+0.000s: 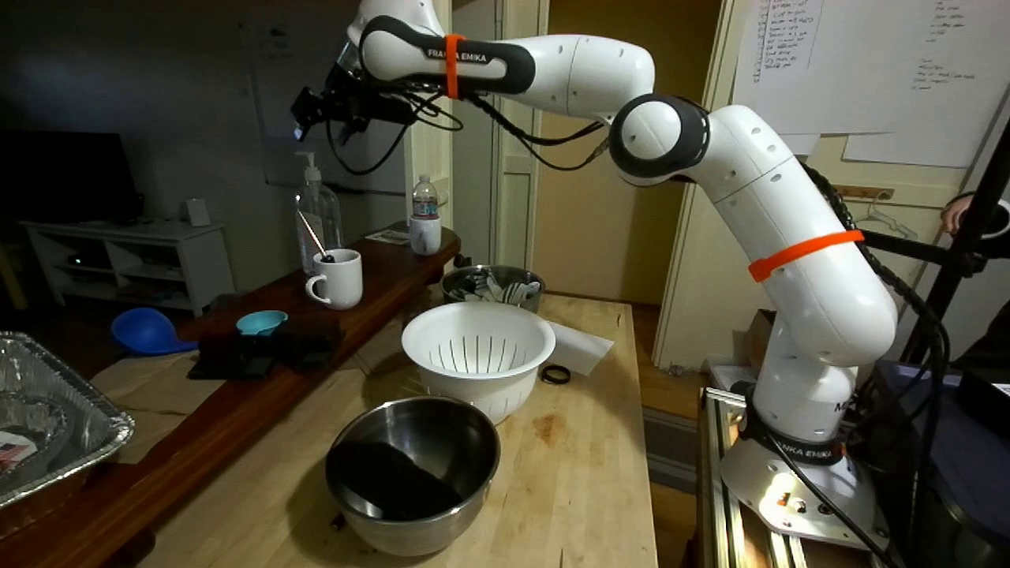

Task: Move the soap bottle forward and put the jar inside the white bowl

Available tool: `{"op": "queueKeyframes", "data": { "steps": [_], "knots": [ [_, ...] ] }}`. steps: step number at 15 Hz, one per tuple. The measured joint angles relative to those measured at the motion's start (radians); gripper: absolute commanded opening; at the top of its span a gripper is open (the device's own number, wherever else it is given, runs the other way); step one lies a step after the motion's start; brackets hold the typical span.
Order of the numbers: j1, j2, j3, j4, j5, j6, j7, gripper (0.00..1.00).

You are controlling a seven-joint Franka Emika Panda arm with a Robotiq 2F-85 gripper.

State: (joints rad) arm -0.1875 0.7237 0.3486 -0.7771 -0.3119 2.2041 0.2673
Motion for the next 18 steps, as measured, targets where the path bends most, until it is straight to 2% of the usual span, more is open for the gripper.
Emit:
{"op": "queueKeyframes", "data": {
  "steps": [3, 6, 13, 15, 18],
  "knots": [
    [-0.04, -0.091, -0.042, -0.099, -0.015, -0.097, 0.024, 1.0],
    [-0.068, -0.174, -0.093, -0.234, -0.054, -0.134, 0.076, 1.0],
    [-0.074, -0.293, -0.208, -0.576, -0.159, -0.151, 0.353, 1.0],
    [-0.028, -0.298, -0.276, -0.589, -0.134, -0.145, 0.347, 1.0],
    [0.017, -0.299, -0.327, -0.579, -0.115, -0.145, 0.339, 1.0]
  ]
}}
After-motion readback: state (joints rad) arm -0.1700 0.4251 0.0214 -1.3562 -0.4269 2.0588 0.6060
